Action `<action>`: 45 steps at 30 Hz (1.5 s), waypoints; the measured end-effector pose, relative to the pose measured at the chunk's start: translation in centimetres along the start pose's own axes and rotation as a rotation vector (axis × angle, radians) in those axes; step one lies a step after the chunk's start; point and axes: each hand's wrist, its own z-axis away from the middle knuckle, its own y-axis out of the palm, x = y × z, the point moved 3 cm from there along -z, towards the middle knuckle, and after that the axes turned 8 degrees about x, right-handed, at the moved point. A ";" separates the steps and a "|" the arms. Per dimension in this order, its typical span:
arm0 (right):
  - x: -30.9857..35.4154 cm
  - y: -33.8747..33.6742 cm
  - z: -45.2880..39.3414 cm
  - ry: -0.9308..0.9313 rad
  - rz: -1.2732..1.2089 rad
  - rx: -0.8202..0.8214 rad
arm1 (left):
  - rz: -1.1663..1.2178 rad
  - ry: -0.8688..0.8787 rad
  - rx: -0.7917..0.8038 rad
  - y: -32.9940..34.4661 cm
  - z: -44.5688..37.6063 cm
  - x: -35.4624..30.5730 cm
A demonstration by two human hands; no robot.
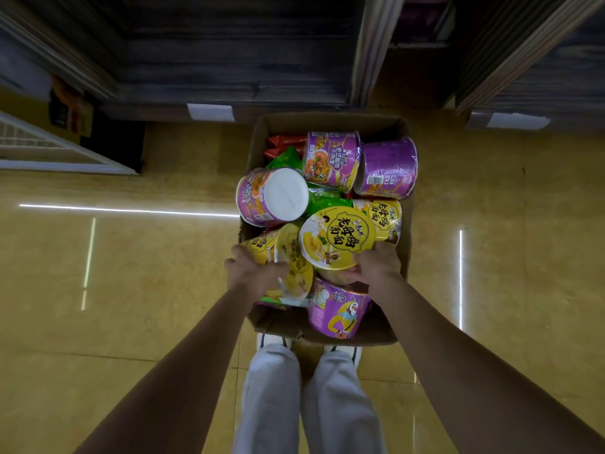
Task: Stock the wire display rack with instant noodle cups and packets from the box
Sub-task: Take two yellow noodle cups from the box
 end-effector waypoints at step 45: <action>-4.4 37.0 33.0 -0.419 0.386 0.478 | 1.058 0.203 -0.230 -39.8 13.4 31.9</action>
